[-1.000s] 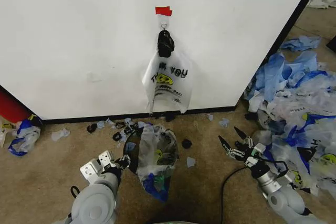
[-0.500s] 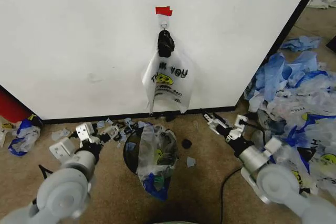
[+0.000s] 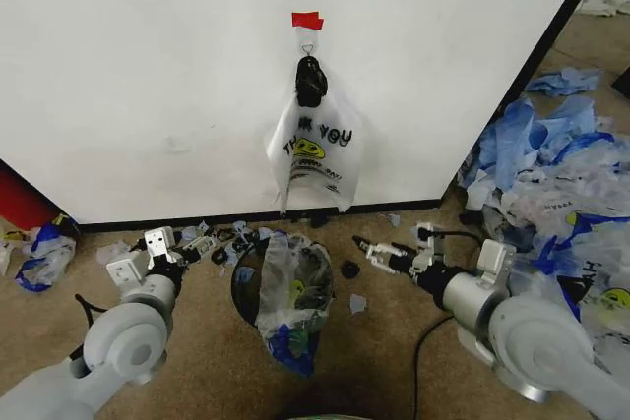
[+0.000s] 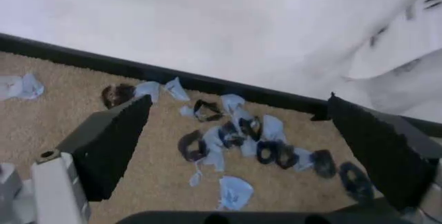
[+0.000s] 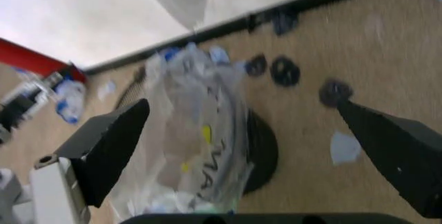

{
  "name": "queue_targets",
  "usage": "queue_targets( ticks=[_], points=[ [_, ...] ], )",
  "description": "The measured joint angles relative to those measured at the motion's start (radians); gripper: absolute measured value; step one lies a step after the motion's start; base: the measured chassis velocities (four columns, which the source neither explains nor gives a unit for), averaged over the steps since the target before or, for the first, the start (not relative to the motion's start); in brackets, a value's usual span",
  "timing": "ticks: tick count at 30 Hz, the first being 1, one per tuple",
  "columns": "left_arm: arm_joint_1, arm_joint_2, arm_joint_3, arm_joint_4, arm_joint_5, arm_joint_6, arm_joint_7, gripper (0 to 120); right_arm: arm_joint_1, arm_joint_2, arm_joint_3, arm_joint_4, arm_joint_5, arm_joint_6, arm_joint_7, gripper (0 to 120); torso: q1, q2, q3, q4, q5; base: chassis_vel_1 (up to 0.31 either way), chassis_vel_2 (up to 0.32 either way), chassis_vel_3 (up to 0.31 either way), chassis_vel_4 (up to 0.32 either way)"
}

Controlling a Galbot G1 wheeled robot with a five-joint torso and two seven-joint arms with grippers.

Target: Pick up the garbage bag from the wall and place it over the trash bin.

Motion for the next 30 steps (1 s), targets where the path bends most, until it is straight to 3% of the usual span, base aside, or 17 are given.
queue_targets(
  ticks=[2,6,14,30],
  points=[
    [0.002,0.004,-0.002,0.004,-0.005,-0.002,0.0,100,0.026,0.01,-0.026,-0.002,0.01,-0.01,0.029,100,0.0,0.0,0.0,0.0004,0.0005,0.0,0.0,0.0,0.0],
    [0.025,0.011,-0.011,0.017,-0.005,-0.013,-0.004,100,0.158,0.075,-0.18,-0.067,0.023,-0.051,0.121,100,0.0,0.0,0.0,0.0008,-0.0002,0.0,0.0,0.0,0.0],
    [0.042,0.002,-0.015,0.029,0.014,-0.023,-0.011,100,0.275,0.179,-0.32,-0.187,-0.012,-0.068,0.159,100,0.0,0.0,0.0,0.0005,-0.0001,0.0,0.0,0.0,0.0],
    [0.058,-0.011,-0.017,0.033,0.038,-0.037,-0.012,100,0.345,0.314,-0.402,-0.299,-0.051,-0.067,0.202,100,0.0,0.0,0.0,0.0006,0.0,0.0,0.0,0.0,0.0]
  ],
)
